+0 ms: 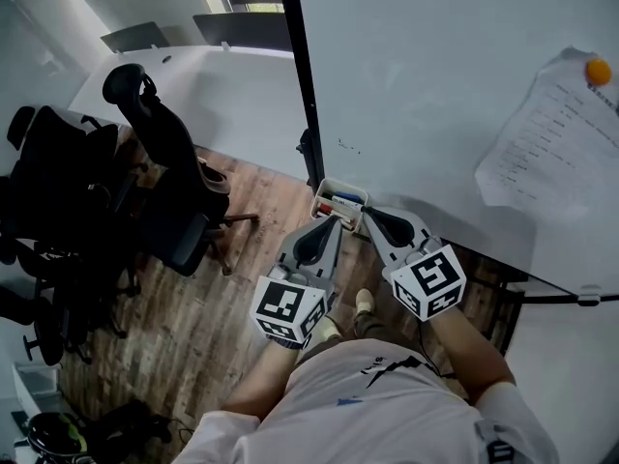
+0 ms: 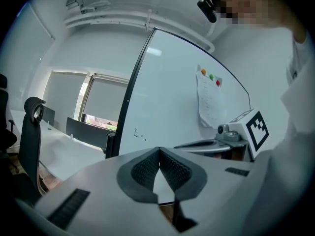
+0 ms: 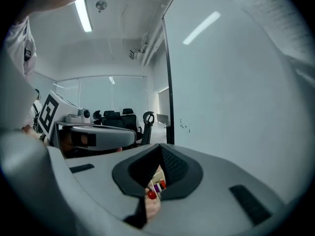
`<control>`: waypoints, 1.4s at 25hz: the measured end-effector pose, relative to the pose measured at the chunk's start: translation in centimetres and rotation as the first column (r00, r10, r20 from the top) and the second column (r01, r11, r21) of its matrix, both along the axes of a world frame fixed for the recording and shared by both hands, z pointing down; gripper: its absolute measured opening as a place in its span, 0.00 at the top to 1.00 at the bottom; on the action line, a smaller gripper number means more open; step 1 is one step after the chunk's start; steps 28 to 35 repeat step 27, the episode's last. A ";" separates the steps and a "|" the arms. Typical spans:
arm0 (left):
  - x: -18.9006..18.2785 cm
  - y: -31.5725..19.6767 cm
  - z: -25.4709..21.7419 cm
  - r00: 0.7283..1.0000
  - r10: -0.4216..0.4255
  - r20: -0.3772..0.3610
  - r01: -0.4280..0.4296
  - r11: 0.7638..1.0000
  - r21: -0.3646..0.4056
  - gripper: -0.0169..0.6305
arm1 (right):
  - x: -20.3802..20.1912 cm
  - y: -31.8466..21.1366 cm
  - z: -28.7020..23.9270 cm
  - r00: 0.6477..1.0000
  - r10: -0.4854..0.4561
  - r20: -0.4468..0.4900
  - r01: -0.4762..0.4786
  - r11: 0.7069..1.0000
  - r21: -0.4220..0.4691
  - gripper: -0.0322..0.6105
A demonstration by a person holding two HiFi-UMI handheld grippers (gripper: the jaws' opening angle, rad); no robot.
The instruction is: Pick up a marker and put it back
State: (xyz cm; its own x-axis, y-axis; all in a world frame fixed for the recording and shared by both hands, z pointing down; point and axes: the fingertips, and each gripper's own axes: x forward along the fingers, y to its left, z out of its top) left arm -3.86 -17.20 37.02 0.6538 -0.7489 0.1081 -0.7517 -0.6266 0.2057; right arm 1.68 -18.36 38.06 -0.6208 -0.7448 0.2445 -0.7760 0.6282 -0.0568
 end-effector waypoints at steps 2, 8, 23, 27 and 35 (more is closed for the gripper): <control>-0.2 0.2 -0.7 1.000 0.000 -0.005 0.000 1.000 0.013 0.95 | -0.1 0.2 -0.7 1.000 0.002 -0.003 -0.002 1.000 0.014 0.93; -0.5 0.6 -1.3 1.000 0.002 -0.009 -0.002 1.000 0.029 0.95 | -0.4 0.9 -1.5 1.000 0.006 -0.003 -0.006 1.000 0.028 0.93; -0.6 0.3 -1.4 1.000 0.008 -0.011 -0.007 0.999 0.033 0.95 | -0.4 0.6 -1.6 1.000 0.013 -0.010 -0.013 0.999 0.030 0.93; -0.4 -0.1 -0.8 1.000 0.004 -0.011 -0.004 1.000 0.025 0.95 | 0.1 0.3 -1.2 1.000 0.018 -0.012 -0.018 1.000 0.026 0.93; -0.4 -0.1 -0.8 1.000 0.004 -0.011 -0.004 1.000 0.025 0.95 | 0.1 0.3 -1.2 1.000 0.018 -0.012 -0.018 1.000 0.026 0.93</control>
